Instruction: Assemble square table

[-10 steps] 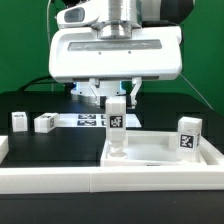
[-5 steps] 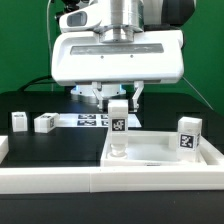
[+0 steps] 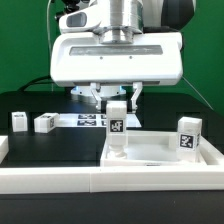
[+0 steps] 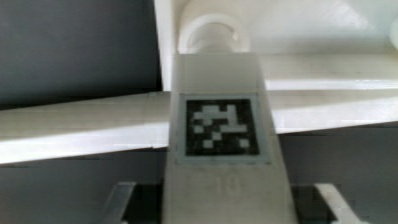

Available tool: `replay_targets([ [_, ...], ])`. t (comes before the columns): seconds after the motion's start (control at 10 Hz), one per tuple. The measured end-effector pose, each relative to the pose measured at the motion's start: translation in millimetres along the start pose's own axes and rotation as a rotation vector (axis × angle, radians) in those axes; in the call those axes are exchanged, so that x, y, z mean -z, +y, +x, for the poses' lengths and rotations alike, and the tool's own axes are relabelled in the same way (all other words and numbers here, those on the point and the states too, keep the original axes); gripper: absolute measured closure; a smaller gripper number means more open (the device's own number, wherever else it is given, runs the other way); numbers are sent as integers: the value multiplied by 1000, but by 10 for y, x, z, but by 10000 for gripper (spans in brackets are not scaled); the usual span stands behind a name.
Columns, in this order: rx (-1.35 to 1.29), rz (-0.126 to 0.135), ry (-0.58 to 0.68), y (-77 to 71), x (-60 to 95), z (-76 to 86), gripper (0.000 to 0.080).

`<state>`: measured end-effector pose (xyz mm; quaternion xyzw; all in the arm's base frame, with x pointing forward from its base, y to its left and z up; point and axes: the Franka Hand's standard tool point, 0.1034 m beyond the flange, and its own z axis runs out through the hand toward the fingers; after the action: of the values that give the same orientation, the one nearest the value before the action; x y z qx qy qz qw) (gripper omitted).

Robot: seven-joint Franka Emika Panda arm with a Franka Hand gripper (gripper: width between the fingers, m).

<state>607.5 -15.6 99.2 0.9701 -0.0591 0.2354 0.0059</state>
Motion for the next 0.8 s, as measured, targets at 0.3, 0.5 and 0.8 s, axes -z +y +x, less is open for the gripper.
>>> replay_targets([
  [0.3,3,0,-7,-16,-32,-38,508],
  [0.5,10,-5,1,-35,-71,-67,508],
  [0.8,25,-27,82,-51,-81,-48,508],
])
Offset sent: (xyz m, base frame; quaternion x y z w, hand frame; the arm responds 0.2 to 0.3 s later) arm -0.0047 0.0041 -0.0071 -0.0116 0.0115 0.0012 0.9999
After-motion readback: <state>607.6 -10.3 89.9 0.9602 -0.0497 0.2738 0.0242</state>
